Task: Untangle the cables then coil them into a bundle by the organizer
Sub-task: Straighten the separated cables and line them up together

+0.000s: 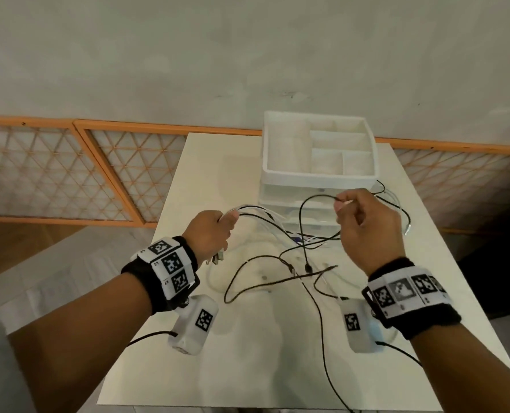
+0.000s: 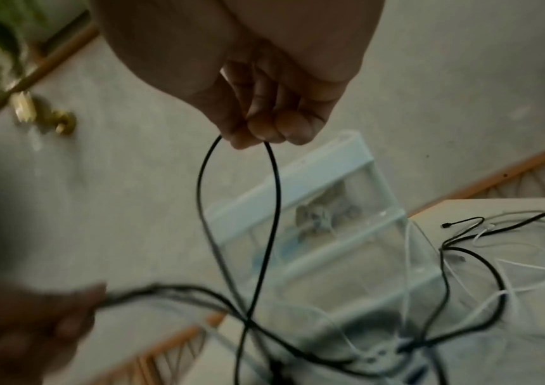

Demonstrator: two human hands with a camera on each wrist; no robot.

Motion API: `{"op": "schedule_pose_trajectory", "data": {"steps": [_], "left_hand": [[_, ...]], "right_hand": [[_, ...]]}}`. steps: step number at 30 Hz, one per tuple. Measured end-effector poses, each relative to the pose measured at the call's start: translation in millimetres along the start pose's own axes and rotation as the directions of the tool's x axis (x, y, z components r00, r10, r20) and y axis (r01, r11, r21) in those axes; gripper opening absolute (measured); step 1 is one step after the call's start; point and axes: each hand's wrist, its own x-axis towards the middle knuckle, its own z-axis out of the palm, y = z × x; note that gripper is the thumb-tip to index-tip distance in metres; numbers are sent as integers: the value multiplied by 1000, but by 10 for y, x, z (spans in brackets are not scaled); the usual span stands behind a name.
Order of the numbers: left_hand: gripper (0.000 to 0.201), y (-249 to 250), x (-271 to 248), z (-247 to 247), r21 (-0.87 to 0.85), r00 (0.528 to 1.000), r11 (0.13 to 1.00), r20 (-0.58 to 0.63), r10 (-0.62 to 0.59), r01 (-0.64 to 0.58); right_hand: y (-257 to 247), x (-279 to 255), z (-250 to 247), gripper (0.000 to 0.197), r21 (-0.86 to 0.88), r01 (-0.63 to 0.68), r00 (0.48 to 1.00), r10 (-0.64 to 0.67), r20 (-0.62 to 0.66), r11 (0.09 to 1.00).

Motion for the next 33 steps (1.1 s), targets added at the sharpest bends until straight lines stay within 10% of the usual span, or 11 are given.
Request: {"op": "schedule_pose_trajectory", "data": {"steps": [10,21,33], "left_hand": [[32,606,-164,205,-226,987,968,94,131,-108],[33,819,-44,301,-328,999,944,-48,16,-31],[28,645,-214,376,-493,960,867,270,80,66]], "right_hand": [[-482,209,-453,34,514,-76,996,37,84,855],[-482,190,-569,17,241,74,970,-127,208,968],[-596,372,-606,13,199,102,985,-127,117,975]]}}
